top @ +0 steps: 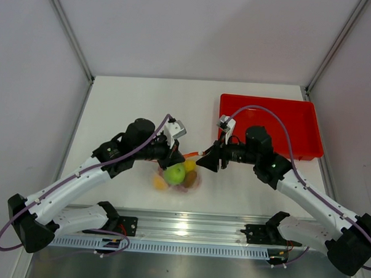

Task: Place the food in the zip-top bag and seal the zipper
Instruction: Zip the zipper food storage bag at the center of the board.

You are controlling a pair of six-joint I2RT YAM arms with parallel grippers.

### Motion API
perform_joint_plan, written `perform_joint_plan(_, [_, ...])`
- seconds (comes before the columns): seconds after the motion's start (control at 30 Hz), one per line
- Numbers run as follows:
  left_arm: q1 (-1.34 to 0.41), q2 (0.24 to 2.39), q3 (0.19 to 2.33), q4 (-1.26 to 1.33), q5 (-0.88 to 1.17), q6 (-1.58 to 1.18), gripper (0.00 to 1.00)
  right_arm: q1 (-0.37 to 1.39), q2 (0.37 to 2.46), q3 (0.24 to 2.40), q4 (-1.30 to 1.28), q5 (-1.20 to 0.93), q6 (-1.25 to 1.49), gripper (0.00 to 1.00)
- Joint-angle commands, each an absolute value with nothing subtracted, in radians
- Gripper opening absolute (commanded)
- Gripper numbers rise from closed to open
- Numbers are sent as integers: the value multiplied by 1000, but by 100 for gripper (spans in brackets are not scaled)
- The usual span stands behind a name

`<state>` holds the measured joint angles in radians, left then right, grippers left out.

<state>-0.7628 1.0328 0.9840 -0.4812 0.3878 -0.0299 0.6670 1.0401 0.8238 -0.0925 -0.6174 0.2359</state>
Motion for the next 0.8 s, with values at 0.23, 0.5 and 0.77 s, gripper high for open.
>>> perform_joint_plan(0.23, [-758, 1000, 1006, -449, 405, -48, 1, 652, 1054, 759, 133, -698, 288, 21])
perform_joint_plan(0.5, [-758, 973, 1005, -423, 413, -41, 53, 637, 1074, 764, 129, -704, 290, 0])
perform_joint_plan(0.77, [-758, 1032, 1063, -391, 518, 34, 82, 634, 1095, 790, 117, -755, 272, 0])
